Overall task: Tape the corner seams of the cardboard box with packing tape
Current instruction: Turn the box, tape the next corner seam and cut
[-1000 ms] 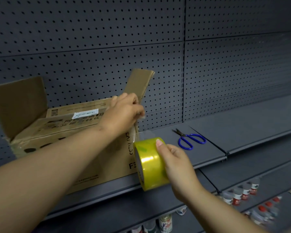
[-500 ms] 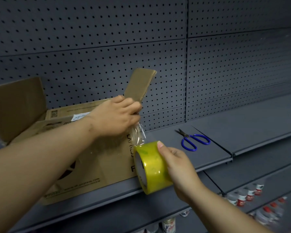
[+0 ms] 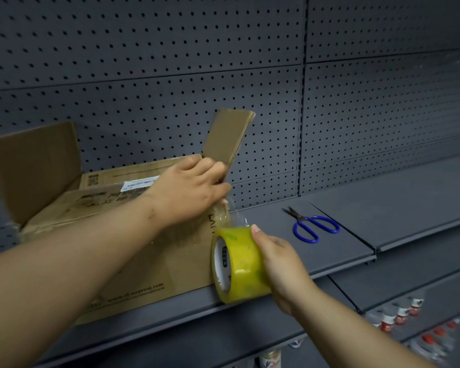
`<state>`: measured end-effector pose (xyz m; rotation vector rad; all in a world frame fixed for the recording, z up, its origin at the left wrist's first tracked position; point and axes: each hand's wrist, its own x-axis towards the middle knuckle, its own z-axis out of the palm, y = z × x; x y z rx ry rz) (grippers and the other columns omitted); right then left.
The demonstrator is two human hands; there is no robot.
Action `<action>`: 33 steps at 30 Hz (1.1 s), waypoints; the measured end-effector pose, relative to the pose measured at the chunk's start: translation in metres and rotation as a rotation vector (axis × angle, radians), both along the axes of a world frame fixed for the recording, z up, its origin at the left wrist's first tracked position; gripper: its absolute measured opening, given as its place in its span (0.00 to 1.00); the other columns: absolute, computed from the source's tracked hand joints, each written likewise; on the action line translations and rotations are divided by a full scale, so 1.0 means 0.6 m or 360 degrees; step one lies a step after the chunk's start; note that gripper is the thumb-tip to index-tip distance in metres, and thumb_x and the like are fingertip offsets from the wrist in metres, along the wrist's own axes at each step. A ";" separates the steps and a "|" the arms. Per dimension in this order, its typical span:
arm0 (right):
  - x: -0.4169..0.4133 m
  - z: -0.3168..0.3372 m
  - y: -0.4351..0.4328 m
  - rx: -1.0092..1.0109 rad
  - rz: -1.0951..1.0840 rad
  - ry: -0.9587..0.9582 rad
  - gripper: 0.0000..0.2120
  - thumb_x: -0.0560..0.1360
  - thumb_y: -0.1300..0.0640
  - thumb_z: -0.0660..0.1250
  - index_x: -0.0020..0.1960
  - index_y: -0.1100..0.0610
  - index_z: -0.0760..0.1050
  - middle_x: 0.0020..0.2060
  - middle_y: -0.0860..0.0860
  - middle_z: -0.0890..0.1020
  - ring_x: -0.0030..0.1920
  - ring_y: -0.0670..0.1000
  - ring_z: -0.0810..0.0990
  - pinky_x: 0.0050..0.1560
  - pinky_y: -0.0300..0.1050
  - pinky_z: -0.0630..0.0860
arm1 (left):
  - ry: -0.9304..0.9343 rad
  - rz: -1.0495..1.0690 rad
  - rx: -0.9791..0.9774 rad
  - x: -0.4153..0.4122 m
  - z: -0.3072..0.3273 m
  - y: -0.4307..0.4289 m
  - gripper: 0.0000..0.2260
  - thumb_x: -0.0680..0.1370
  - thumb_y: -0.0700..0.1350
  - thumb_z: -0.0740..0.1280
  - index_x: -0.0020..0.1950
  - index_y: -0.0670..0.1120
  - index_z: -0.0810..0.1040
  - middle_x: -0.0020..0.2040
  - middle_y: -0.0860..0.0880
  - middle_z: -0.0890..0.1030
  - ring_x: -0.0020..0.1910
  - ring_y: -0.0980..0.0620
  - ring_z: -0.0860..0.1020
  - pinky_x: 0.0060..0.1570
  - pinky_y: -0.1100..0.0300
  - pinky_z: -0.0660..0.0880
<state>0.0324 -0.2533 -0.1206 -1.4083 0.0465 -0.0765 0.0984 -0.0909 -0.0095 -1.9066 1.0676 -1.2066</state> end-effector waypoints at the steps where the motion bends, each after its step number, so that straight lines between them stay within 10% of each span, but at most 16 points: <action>1: 0.002 0.001 -0.001 -0.0017 -0.0020 0.0007 0.34 0.68 0.39 0.61 0.47 0.74 0.69 0.38 0.53 0.70 0.40 0.51 0.68 0.43 0.46 0.64 | 0.0014 -0.0032 -0.0021 0.000 -0.001 0.001 0.17 0.76 0.50 0.53 0.51 0.52 0.82 0.44 0.48 0.78 0.43 0.47 0.77 0.48 0.56 0.63; 8: 0.006 0.005 -0.004 -0.0151 -0.0042 0.0000 0.22 0.70 0.38 0.62 0.40 0.59 0.72 0.36 0.53 0.69 0.39 0.50 0.68 0.43 0.46 0.64 | -0.0021 -0.0292 0.0287 0.010 -0.010 0.000 0.21 0.75 0.38 0.60 0.68 0.47 0.72 0.64 0.47 0.76 0.63 0.48 0.73 0.67 0.55 0.60; 18: 0.003 0.011 -0.011 -0.0288 -0.0088 -0.0055 0.20 0.78 0.49 0.59 0.30 0.52 0.61 0.22 0.45 0.62 0.24 0.44 0.62 0.25 0.37 0.60 | 0.0290 -0.0205 0.0484 0.026 -0.016 -0.001 0.14 0.70 0.37 0.66 0.52 0.46 0.83 0.48 0.51 0.83 0.52 0.51 0.80 0.70 0.54 0.52; 23: 0.000 0.012 -0.010 -0.0374 -0.0075 -0.0009 0.16 0.78 0.47 0.58 0.37 0.57 0.66 0.33 0.56 0.65 0.35 0.51 0.66 0.38 0.44 0.63 | 0.0294 -0.0177 0.0452 0.024 -0.015 -0.001 0.19 0.73 0.36 0.54 0.51 0.45 0.83 0.45 0.50 0.83 0.49 0.50 0.81 0.70 0.54 0.52; 33: 0.022 0.006 -0.018 -0.0728 0.0076 0.0386 0.22 0.76 0.43 0.59 0.53 0.62 0.76 0.50 0.59 0.81 0.51 0.58 0.79 0.59 0.54 0.74 | 0.0339 -0.0026 0.0502 0.017 -0.013 -0.001 0.11 0.72 0.38 0.61 0.49 0.45 0.82 0.45 0.50 0.82 0.49 0.50 0.80 0.71 0.54 0.52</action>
